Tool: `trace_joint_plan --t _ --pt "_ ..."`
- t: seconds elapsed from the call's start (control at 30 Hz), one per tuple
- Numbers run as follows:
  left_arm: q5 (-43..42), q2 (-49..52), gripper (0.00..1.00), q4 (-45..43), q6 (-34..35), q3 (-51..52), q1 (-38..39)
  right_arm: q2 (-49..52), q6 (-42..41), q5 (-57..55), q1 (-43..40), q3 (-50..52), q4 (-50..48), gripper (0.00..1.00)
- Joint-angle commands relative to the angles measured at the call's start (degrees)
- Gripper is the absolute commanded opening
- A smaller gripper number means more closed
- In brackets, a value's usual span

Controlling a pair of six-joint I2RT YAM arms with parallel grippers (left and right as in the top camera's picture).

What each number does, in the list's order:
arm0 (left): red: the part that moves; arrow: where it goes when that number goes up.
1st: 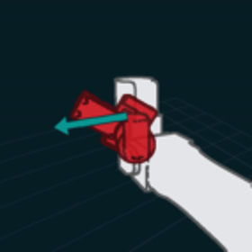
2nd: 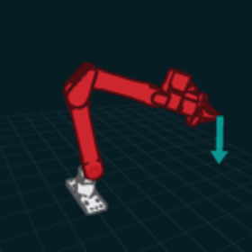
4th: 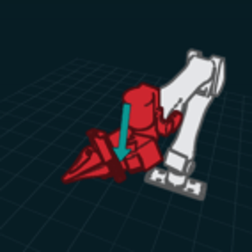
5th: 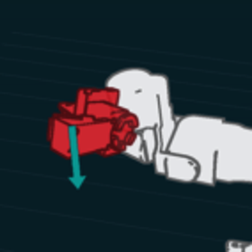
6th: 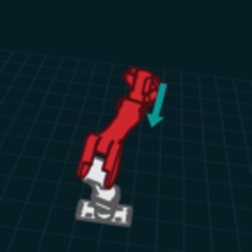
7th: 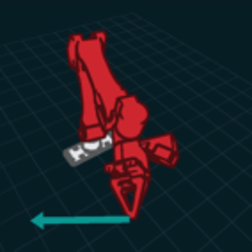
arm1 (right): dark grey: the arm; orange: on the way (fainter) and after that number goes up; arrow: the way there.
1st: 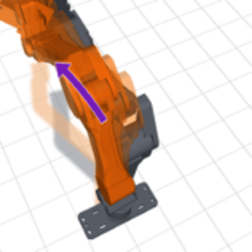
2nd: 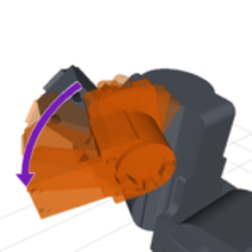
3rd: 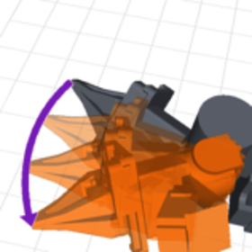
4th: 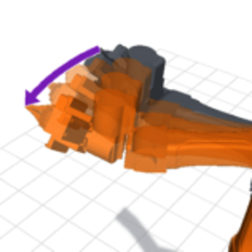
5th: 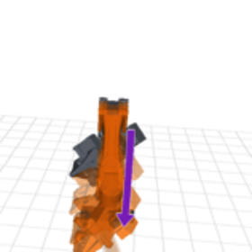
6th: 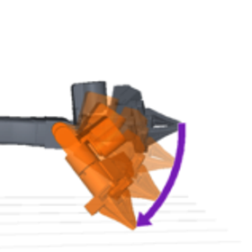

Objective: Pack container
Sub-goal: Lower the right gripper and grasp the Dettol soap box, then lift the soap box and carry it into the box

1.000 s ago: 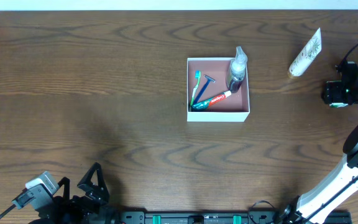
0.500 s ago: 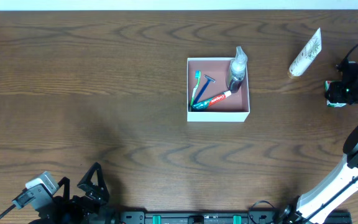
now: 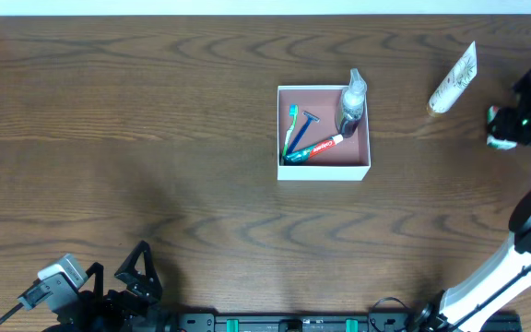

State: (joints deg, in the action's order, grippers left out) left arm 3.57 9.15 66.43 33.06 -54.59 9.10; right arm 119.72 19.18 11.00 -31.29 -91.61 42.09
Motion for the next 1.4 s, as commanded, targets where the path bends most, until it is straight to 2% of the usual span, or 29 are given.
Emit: trace_joint_plan --t 0.0,0.3,0.47,0.63,0.87,1.13,1.37 --pt "0.0 -0.2 0.98 0.0 0.3 0.0 -0.2 -9.9 -4.4 5.0 -0.5 -5.2 1.1 0.36" --pt "0.0 -0.2 0.98 0.0 0.3 0.0 -0.2 -30.1 -9.5 11.4 1.3 -11.3 10.3 0.35" --pt "0.0 -0.2 0.98 0.0 0.3 0.0 -0.2 -41.2 -10.7 11.5 6.4 -11.3 16.6 0.36" --pt "0.0 -0.2 0.98 0.0 0.3 0.0 -0.2 -47.5 -14.8 9.8 12.7 -11.3 21.7 0.36" --pt "0.0 -0.2 0.98 0.0 0.3 0.0 -0.2 -48.0 -19.7 9.8 20.6 -10.2 26.0 0.35" --pt "0.0 -0.2 0.98 0.0 0.3 0.0 -0.2 -43.9 -21.2 9.5 29.0 -9.5 29.5 0.34" --pt "0.0 -0.2 0.98 0.0 0.3 0.0 -0.2 -39.3 -26.9 0.3 39.2 -9.5 29.2 0.36"
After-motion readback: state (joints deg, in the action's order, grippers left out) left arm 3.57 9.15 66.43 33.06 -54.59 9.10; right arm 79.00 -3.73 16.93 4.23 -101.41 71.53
